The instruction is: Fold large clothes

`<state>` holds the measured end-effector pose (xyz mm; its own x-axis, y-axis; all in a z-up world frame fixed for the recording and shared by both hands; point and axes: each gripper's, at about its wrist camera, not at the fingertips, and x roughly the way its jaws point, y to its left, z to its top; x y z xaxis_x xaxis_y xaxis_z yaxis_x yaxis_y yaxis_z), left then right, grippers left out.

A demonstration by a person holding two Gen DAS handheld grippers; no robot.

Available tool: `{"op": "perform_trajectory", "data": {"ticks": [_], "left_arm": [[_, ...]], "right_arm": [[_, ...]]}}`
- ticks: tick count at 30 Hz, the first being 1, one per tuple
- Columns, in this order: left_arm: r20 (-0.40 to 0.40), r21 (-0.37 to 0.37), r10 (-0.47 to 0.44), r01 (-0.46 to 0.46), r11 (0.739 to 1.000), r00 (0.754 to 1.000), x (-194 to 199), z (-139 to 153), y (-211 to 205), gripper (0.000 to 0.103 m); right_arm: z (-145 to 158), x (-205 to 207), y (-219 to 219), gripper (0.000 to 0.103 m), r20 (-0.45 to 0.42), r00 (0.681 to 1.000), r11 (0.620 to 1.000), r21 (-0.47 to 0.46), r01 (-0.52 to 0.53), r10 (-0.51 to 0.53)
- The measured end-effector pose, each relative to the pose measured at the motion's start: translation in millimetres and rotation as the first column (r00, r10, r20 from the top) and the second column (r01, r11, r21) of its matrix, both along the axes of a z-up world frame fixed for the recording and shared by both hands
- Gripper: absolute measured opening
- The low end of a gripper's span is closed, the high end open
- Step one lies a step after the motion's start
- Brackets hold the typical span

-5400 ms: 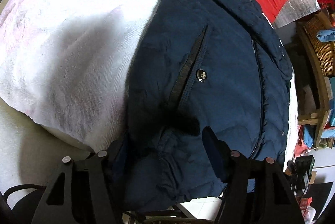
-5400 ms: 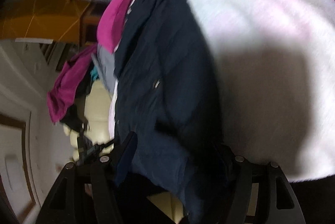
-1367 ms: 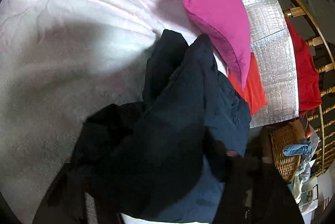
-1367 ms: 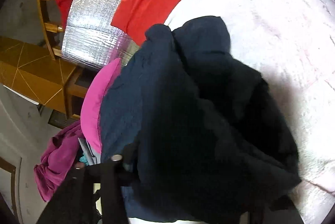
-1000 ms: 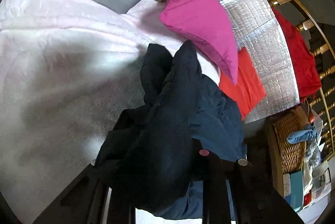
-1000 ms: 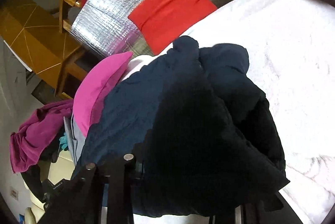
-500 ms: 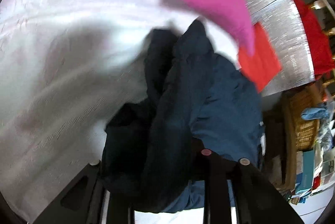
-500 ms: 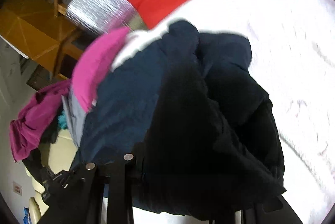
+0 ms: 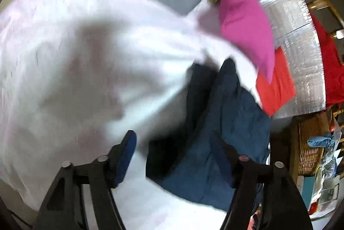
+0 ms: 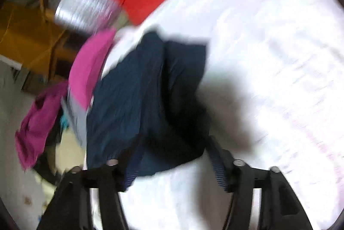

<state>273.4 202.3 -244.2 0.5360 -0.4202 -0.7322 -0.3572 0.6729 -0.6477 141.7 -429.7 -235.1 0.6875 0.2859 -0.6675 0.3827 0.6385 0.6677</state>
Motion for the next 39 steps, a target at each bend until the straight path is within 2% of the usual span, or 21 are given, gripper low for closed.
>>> {"op": "perform_trajectory", "data": {"ticks": [2,5,9,11,14,17,19,20,21,22,24,26,29,30,31,32,33,35,36,38,39], "left_arm": [[0.04,-0.012,-0.016,0.017,1.0,0.999,6.9,1.0,-5.2,0.076],[0.069,-0.045,-0.072,0.075,0.996,0.995,22.4,-8.6,-21.7,0.078],[0.035,-0.085,-0.107,0.11,0.99,0.994,44.1,-30.0,-43.1,0.078],[0.007,-0.089,-0.103,0.103,0.991,0.995,55.6,-38.4,-50.4,0.078],[-0.007,-0.077,-0.107,0.107,0.991,0.994,60.9,-46.9,-53.9,0.079],[0.004,-0.082,-0.114,0.114,0.99,0.993,65.7,-53.4,-59.1,0.079],[0.031,-0.084,-0.12,0.122,0.989,0.992,67.8,-52.2,-61.1,0.078],[0.06,-0.088,-0.129,0.134,0.987,0.99,68.8,-50.4,-63.4,0.077],[0.081,-0.09,-0.135,0.142,0.986,0.988,70.2,-49.7,-65.6,0.072],[0.102,-0.077,-0.146,0.155,0.985,0.984,72.5,-47.2,-70.7,0.057],[0.112,-0.022,-0.155,0.159,0.987,0.981,73.9,-42.5,-77.2,0.053],[0.132,-0.008,-0.147,0.149,0.989,0.98,73.6,-37.4,-80.1,0.048],[0.142,0.016,-0.148,0.147,0.989,0.979,74.4,-35.8,-79.0,0.047],[0.131,0.023,-0.145,0.143,0.989,0.981,74.4,-38.2,-76.9,0.047],[0.114,0.021,-0.144,0.143,0.99,0.983,74.0,-45.3,-74.5,0.048],[0.105,0.02,-0.147,0.146,0.989,0.984,74.8,-48.3,-74.8,0.051],[0.102,0.02,-0.148,0.147,0.989,0.984,75.1,-49.4,-74.1,0.053],[0.09,0.015,-0.136,0.135,0.991,0.987,74.0,-49.9,-72.2,0.054],[0.088,0.007,-0.127,0.126,0.992,0.988,73.0,-47.6,-70.3,0.054],[0.1,0.011,-0.107,0.107,0.994,0.989,71.3,-40.4,-67.8,0.054],[0.111,0.018,-0.098,0.097,0.995,0.989,70.7,-37.2,-67.1,0.054]], "right_arm": [[-2.0,3.6,-12.6,0.084,0.065,0.998,0.999,0.038,0.025,-0.027],[-18.7,27.2,-17.2,0.084,0.079,0.996,0.997,0.079,0.022,-0.028],[-44.3,64.8,-12.7,0.084,0.051,0.999,0.999,0.052,0.0,-0.003],[-56.6,80.5,-13.4,0.084,0.052,0.999,0.997,0.071,-0.009,0.005],[-67.4,109.3,4.7,0.084,0.069,0.997,0.994,0.103,-0.044,0.037],[-68.1,124.7,13.2,0.084,0.078,0.995,0.996,0.059,-0.062,0.057],[-65.8,129.5,21.5,0.076,0.086,0.994,0.998,0.019,-0.062,0.06],[-64.6,131.7,25.2,0.062,0.088,0.994,0.998,0.0,-0.062,0.062],[-63.6,133.5,28.8,0.053,0.087,0.994,0.998,-0.015,-0.065,0.066],[-60.9,133.4,31.5,0.051,0.09,0.994,0.998,-0.032,-0.061,0.064],[-49.5,130.5,37.3,0.042,0.11,0.992,0.996,-0.076,-0.049,0.057],[-32.6,126.7,44.4,0.039,0.148,0.987,0.991,-0.124,-0.044,0.062],[-17.4,118.6,49.9,0.038,0.2,0.978,0.985,-0.173,-0.028,0.063],[-21.1,119.7,50.0,0.038,0.184,0.981,0.982,-0.189,-0.025,0.06],[-31.9,124.5,49.6,0.038,0.127,0.99,0.978,-0.205,-0.028,0.055],[-45.1,128.5,47.5,0.038,0.068,0.997,0.98,-0.198,-0.032,0.046],[-52.5,128.9,44.7,0.04,0.05,0.998,0.985,-0.169,-0.032,0.041],[-51.0,125.6,37.2,0.046,0.049,0.999,0.994,-0.104,-0.016,0.021],[-45.3,123.7,34.9,0.053,0.044,0.999,0.995,-0.096,-0.006,0.01],[-31.2,117.7,31.9,0.065,0.048,0.999,0.992,-0.124,0.028,-0.022],[-25.5,114.9,29.2,0.066,0.048,0.998,0.988,-0.148,0.049,-0.042]]}}
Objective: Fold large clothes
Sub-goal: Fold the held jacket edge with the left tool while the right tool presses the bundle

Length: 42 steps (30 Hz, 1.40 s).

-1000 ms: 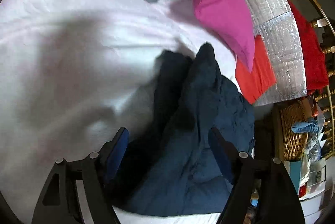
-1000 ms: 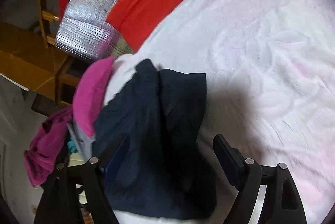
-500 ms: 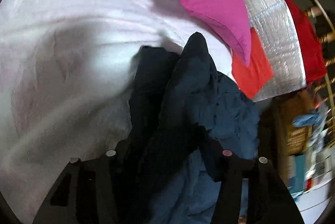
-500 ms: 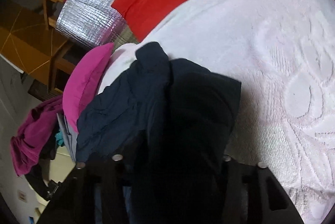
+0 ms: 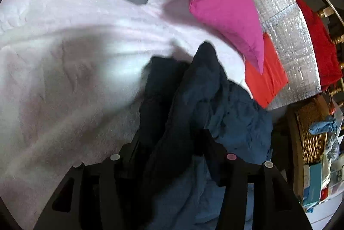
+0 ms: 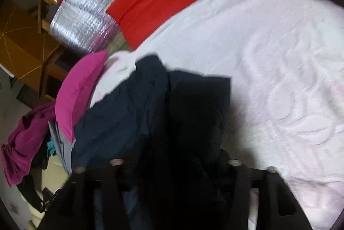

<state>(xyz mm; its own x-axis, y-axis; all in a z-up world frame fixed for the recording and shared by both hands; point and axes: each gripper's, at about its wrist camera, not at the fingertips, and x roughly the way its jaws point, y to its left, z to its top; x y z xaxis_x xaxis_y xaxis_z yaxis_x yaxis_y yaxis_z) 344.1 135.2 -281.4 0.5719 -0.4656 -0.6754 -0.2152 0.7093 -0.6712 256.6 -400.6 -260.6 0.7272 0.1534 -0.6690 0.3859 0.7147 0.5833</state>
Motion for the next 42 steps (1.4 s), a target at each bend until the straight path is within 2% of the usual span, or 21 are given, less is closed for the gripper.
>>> {"op": "perform_trajectory", "data": {"ticks": [1,3,5,9,14,15,16,17,18,20,22,23,25,26,28,29,30,33,36,38,42], "left_arm": [[0.021,0.007,0.014,-0.014,1.0,1.0,-0.8,4.9,1.9,0.055],[0.04,0.012,0.034,-0.034,0.999,0.999,1.8,9.9,4.1,0.06],[0.054,0.016,0.043,-0.044,0.999,0.998,5.7,13.4,2.6,0.061],[0.089,0.067,0.031,-0.037,0.997,0.996,16.0,20.1,-4.6,0.061],[0.069,0.135,0.022,-0.031,0.99,0.997,29.9,16.8,-13.2,0.061],[0.072,0.15,0.018,-0.029,0.988,0.997,31.2,16.4,-13.6,0.061],[0.072,0.167,0.014,-0.026,0.986,0.997,33.4,17.1,-15.3,0.06],[0.079,0.185,0.007,-0.022,0.983,0.997,35.9,17.7,-17.2,0.06],[0.086,0.191,0.004,-0.02,0.981,0.996,35.6,18.8,-18.6,0.06],[0.091,0.213,-0.002,-0.017,0.977,0.996,40.3,18.7,-21.8,0.058],[0.091,0.23,0.009,-0.029,0.973,0.996,44.6,15.0,-23.2,0.057],[0.089,0.235,0.018,-0.039,0.971,0.996,46.3,12.6,-23.0,0.057],[0.074,0.226,0.026,-0.042,0.973,0.997,50.4,5.9,-22.9,0.058],[0.07,0.229,0.027,-0.043,0.973,0.997,50.5,4.9,-23.2,0.058],[0.066,0.233,0.032,-0.046,0.971,0.997,48.6,8.8,-21.8,0.058],[0.068,0.226,0.036,-0.051,0.973,0.997,47.0,12.0,-20.2,0.057],[0.08,0.216,0.043,-0.059,0.975,0.996,44.2,17.8,-17.7,0.056],[0.139,0.2,0.06,-0.087,0.976,0.988,33.2,38.3,-11.0,0.056],[0.206,0.208,0.057,-0.101,0.973,0.977,21.0,61.2,-4.6,0.058],[0.205,0.27,0.046,-0.102,0.958,0.978,17.2,67.5,-3.9,0.061],[0.149,0.386,0.008,-0.066,0.92,0.989,19.6,62.5,-4.4,0.062]], "right_arm": [[6.7,-1.7,-2.0,0.067,0.001,1.0,0.999,-0.036,0.027,-0.027],[20.5,-5.1,-4.6,0.078,0.042,0.997,0.991,-0.108,0.074,-0.07],[30.8,-3.5,-7.3,0.08,0.079,0.993,0.986,-0.137,0.093,-0.083],[39.9,36.6,-4.9,0.082,0.1,0.995,0.992,-0.127,0.026,-0.013],[14.7,119.6,0.0,0.082,-0.06,0.996,0.994,-0.088,-0.065,0.06],[4.0,135.3,1.0,0.075,-0.115,0.992,0.995,-0.071,-0.069,0.06],[-2.2,143.9,3.4,0.063,-0.142,0.988,0.995,-0.066,-0.075,0.065],[-3.2,149.7,5.6,0.044,-0.154,0.986,0.993,-0.085,-0.077,0.064],[3.0,152.7,9.7,0.034,-0.128,0.99,0.99,-0.122,-0.077,0.061],[15.6,148.9,16.3,0.027,-0.056,0.996,0.982,-0.172,-0.072,0.064],[18.9,143.6,20.6,0.027,-0.009,0.999,0.973,-0.229,-0.036,0.035],[9.4,146.3,20.8,0.027,-0.026,0.999,0.969,-0.243,-0.033,0.027],[-13.4,154.2,16.8,0.027,-0.102,0.995,0.98,-0.196,-0.044,0.024],[-15.0,152.3,14.6,0.028,-0.094,0.995,0.982,-0.183,-0.035,0.017],[-3.8,145.6,14.3,0.041,-0.073,0.997,0.982,-0.187,-0.007,-0.007],[1.8,141.7,14.0,0.067,-0.077,0.997,0.981,-0.193,0.008,-0.024],[10.2,134.9,14.4,0.079,-0.062,0.997,0.982,-0.189,0.025,-0.037],[34.9,112.1,21.4,0.079,0.035,0.999,0.978,-0.202,0.048,-0.041],[56.4,114.0,59.6,0.079,0.087,0.993,0.974,-0.22,-0.054,0.075],[63.4,124.5,96.2,0.074,0.069,0.981,0.95,-0.271,-0.157,0.182],[59.6,155.7,186.4,0.049,-0.019,0.923,0.872,-0.321,-0.37,0.385]]}}
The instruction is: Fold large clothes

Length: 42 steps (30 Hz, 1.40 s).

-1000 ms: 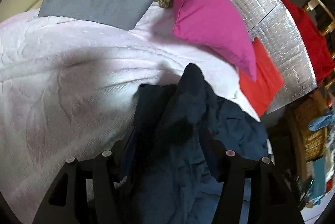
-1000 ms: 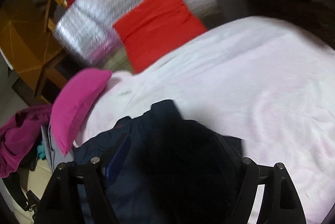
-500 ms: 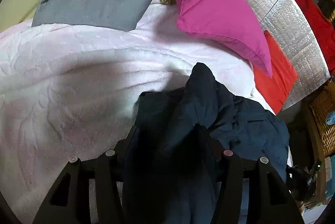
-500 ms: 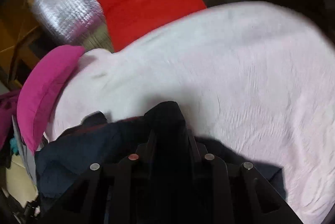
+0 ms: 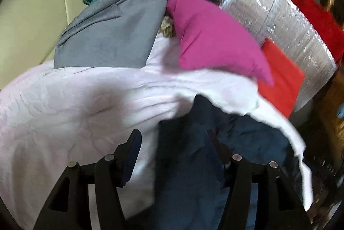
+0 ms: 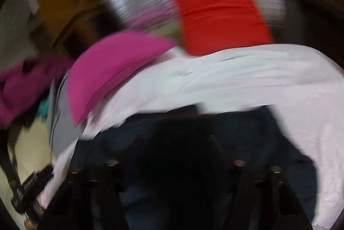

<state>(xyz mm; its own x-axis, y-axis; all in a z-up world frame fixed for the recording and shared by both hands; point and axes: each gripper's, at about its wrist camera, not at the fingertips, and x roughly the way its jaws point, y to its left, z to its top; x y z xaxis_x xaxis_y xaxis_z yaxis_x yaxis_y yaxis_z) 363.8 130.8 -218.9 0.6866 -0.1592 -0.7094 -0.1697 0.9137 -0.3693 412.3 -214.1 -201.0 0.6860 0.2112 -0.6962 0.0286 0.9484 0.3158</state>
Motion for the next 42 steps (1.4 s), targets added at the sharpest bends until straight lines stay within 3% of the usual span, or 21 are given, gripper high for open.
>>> {"op": "perform_trajectory", "data": {"ticks": [3,6,8,14,17,19,23,28,32,35,39,42], "left_arm": [[-0.061,0.017,-0.028,0.029,0.999,0.998,2.9,-7.7,2.2,0.062],[-0.104,0.034,-0.049,0.053,0.998,0.993,3.6,-15.0,3.3,0.062],[-0.126,0.044,-0.06,0.066,0.997,0.99,4.8,-19.3,4.6,0.062],[-0.169,0.035,-0.064,0.071,0.997,0.984,6.1,-24.2,12.1,0.062],[-0.178,0.027,-0.056,0.062,0.998,0.982,4.0,-22.7,15.4,0.062],[-0.183,0.026,-0.054,0.06,0.998,0.982,2.6,-22.7,16.1,0.062],[-0.186,0.039,-0.053,0.061,0.997,0.981,0.0,-22.4,16.8,0.062],[-0.193,0.067,-0.063,0.078,0.995,0.979,2.5,-25.3,11.2,0.062],[-0.199,0.092,-0.071,0.091,0.992,0.977,6.7,-26.0,5.9,0.062],[-0.198,0.087,-0.069,0.087,0.992,0.978,7.3,-25.3,4.9,0.062],[-0.162,0.092,-0.069,0.085,0.992,0.984,1.3,-16.0,2.3,0.062],[-0.118,0.088,-0.071,0.081,0.993,0.991,-3.1,-7.9,-0.2,0.062]], "right_arm": [[-15.4,20.3,45.3,0.047,-0.064,0.996,0.998,-0.037,-0.058,0.056],[-42.8,46.2,71.6,0.047,-0.134,0.991,0.986,-0.165,-0.032,0.01],[-61.2,64.7,73.3,0.047,-0.18,0.984,0.98,-0.2,-0.017,-0.02],[-45.1,57.7,60.1,0.052,-0.184,0.981,0.994,-0.096,0.049,-0.066],[-23.9,44.2,78.3,0.053,-0.116,0.993,0.999,-0.039,0.004,-0.008],[-18.3,42.3,101.4,0.053,-0.119,0.991,0.997,-0.03,-0.066,0.062],[-25.4,53.9,148.9,0.053,-0.151,0.981,0.984,-0.112,-0.142,0.124],[-65.6,90.2,163.9,0.053,-0.217,0.974,0.972,-0.205,-0.117,0.072],[-62.1,87.7,157.1,0.053,-0.22,0.973,0.977,-0.178,-0.115,0.075],[-41.0,70.6,133.7,0.053,-0.14,0.984,0.988,-0.099,-0.122,0.107],[-5.1,31.8,71.3,0.053,-0.014,1.0,0.996,-0.084,-0.022,0.021],[6.4,10.2,13.4,0.051,-0.003,0.997,0.989,-0.128,0.074,-0.075]]}}
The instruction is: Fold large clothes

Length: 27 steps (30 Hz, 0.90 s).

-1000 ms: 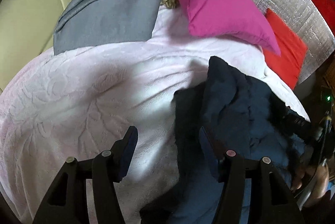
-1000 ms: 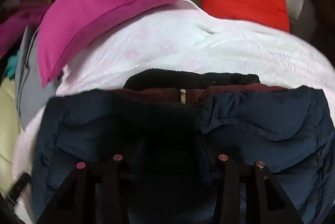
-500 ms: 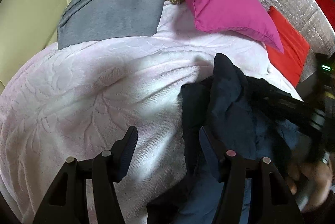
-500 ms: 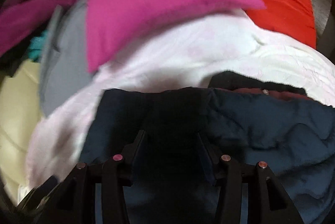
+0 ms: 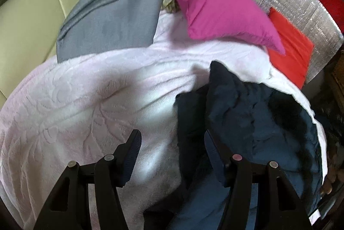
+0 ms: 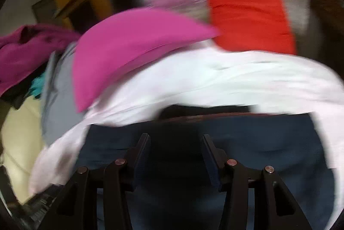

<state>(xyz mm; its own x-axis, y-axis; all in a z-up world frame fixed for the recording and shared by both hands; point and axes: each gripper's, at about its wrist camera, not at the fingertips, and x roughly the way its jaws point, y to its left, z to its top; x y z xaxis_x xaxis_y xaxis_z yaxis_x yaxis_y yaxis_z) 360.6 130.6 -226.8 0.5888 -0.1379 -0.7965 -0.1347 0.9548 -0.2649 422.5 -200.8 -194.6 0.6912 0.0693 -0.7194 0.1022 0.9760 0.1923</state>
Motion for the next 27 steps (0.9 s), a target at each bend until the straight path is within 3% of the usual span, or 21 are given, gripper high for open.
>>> {"op": "perform_trajectory", "data": {"ticks": [3,6,8,13,17,19,21,24,27], "left_arm": [[0.062,-0.027,-0.022,0.024,0.999,0.998,-4.3,10.6,-8.3,0.062],[0.106,0.031,-0.052,0.049,0.998,0.993,-4.0,16.9,-24.4,0.062],[0.084,0.07,-0.079,0.073,0.995,0.993,-0.3,12.2,-33.9,0.062],[-0.051,0.154,-0.123,0.13,0.98,0.991,14.5,-16.1,-52.9,0.065],[-0.051,0.136,-0.095,0.101,0.986,0.994,14.8,-13.7,-48.2,0.067],[-0.029,0.133,-0.083,0.086,0.987,0.996,10.4,-7.7,-47.0,0.067],[0.011,0.131,-0.097,0.094,0.987,0.995,4.5,1.1,-51.3,0.067],[0.065,0.127,-0.131,0.122,0.984,0.989,-4.0,11.7,-58.5,0.067],[0.092,0.139,-0.189,0.175,0.975,0.978,-13.2,17.8,-73.7,0.067]], "right_arm": [[0.0,-17.9,-60.5,0.051,0.0,0.994,0.994,0.009,0.107,-0.107],[-9.9,-28.8,-108.8,0.05,-0.022,0.981,0.981,0.044,0.191,-0.19],[-19.9,-26.5,-125.1,0.05,-0.052,0.975,0.974,0.046,0.22,-0.217],[-81.2,-10.7,-156.7,0.05,-0.206,0.941,0.954,0.078,0.29,-0.269],[-79.3,-16.3,-157.8,0.049,-0.171,0.942,0.95,0.074,0.303,-0.287],[-69.4,-27.7,-153.5,0.049,-0.154,0.944,0.951,0.052,0.304,-0.293],[-56.2,-41.5,-147.7,0.051,-0.107,0.953,0.952,0.09,0.293,-0.283],[-36.5,-49.4,-125.9,0.051,-0.048,0.979,0.972,0.124,0.201,-0.197],[-26.0,-39.2,-88.6,0.051,-0.044,0.995,0.99,0.103,0.098,-0.094]]}}
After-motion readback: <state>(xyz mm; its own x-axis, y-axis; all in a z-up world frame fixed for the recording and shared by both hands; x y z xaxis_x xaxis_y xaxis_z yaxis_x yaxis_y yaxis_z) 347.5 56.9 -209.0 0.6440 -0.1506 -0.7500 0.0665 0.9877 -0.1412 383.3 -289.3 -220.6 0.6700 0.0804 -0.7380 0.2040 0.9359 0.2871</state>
